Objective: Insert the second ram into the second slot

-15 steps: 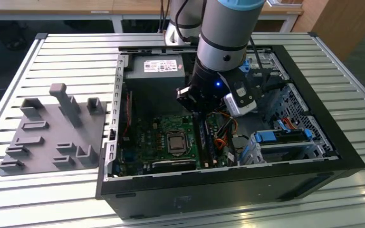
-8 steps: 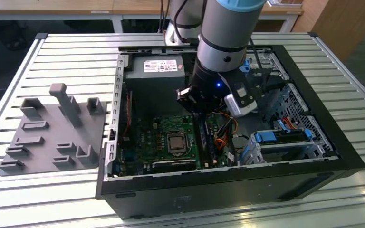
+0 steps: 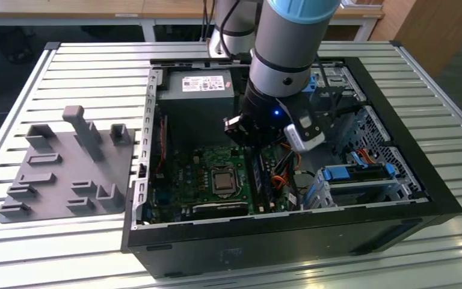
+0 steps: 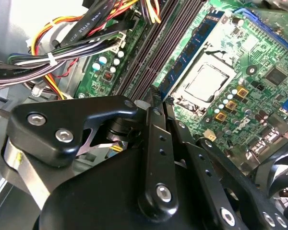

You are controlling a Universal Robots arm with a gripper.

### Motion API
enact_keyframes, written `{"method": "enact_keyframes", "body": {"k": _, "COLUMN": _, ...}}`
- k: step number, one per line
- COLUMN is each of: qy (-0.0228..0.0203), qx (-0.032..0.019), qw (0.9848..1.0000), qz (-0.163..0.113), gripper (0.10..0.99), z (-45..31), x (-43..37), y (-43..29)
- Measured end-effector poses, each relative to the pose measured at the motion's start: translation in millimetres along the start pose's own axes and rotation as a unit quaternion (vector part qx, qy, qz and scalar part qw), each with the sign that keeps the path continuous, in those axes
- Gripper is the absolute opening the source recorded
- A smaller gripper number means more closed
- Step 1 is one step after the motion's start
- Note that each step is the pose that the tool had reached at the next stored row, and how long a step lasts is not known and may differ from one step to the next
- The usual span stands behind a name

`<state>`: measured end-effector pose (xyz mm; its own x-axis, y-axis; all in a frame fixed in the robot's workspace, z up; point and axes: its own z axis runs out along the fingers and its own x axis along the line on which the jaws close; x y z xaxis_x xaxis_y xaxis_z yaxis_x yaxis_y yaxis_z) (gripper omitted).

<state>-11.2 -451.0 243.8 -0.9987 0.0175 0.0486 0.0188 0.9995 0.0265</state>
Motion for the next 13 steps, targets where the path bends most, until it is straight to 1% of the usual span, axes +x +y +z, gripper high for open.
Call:
{"method": "enact_keyframes", "body": {"k": 7, "qy": 0.0000, "qx": -0.0001, "qw": 1.0000, "qz": 0.000, "gripper": 0.141, "z": 1.9, "x": -1.8, "y": 0.0}}
{"method": "enact_keyframes", "body": {"k": 13, "qy": 0.0000, "qx": -0.0001, "qw": 1.0000, "qz": 0.002, "gripper": 0.141, "z": 10.1, "x": -2.4, "y": -0.3}}
